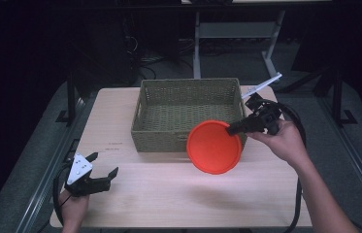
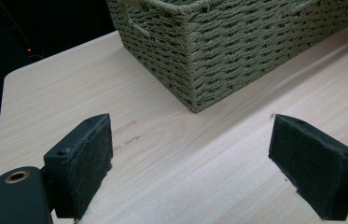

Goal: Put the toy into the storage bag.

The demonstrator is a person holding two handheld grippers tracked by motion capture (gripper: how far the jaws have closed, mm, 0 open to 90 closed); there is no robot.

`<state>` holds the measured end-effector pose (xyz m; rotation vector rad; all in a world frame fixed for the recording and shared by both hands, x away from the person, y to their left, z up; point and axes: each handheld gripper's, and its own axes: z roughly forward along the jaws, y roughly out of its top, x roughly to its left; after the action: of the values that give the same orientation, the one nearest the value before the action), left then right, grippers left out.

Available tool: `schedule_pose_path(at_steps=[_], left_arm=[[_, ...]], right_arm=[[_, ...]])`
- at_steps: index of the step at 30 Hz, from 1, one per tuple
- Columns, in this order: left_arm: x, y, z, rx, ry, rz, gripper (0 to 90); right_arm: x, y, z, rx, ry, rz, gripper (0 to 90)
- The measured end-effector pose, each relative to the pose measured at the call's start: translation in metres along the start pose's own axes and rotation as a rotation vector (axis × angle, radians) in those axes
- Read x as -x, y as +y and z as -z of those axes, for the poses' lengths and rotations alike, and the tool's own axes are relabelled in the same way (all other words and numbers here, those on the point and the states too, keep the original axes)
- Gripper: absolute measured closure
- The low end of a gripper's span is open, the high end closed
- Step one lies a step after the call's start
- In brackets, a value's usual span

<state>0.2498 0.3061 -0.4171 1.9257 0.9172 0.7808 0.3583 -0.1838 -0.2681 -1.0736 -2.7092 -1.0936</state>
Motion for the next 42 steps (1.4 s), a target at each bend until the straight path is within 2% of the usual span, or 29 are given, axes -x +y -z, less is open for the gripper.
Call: schedule_pose_path(at_steps=[14,19,42], left_arm=[[0.001,0.0,-0.001,0.001,-0.002,0.005,13.0],[0.001,0.0,-0.001,0.004,-0.001,0.002,13.0],[-0.002,0.0,0.0,0.012,0.01,0.007,13.0]], right_arm=[[0.015,0.03,0.004,0.013,-0.016,-0.025,82.0],[0.019,0.036,0.003,0.01,-0.019,-0.034,82.0],[0.042,0.079,-0.006,0.016,-0.044,-0.079,82.0]])
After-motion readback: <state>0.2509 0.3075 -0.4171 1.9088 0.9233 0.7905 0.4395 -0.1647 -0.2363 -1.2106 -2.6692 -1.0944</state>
